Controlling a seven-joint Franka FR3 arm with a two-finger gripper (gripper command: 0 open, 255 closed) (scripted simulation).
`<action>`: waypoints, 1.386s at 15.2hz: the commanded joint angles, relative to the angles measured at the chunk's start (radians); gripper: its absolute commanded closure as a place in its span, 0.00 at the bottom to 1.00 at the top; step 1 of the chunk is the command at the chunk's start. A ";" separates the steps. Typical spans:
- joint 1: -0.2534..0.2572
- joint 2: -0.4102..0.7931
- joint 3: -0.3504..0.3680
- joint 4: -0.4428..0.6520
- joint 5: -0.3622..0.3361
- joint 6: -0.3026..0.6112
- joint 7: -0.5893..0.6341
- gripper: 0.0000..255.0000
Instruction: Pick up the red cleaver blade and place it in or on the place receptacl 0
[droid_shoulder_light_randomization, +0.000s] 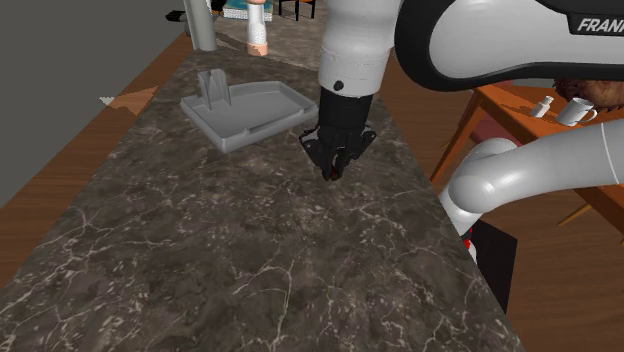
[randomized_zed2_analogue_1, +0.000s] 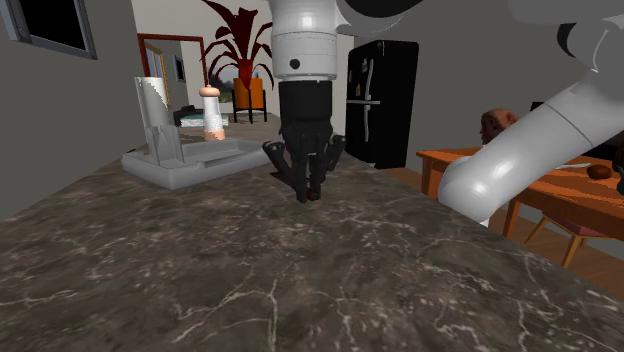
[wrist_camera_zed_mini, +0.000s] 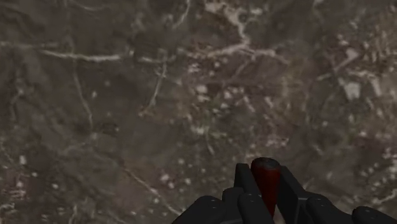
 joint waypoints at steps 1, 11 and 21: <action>0.000 0.000 0.001 -0.005 -0.001 -0.004 0.000 1.00; -0.006 0.010 -0.016 0.051 -0.017 -0.052 0.007 1.00; -0.024 0.044 -0.050 0.199 -0.053 -0.169 0.025 1.00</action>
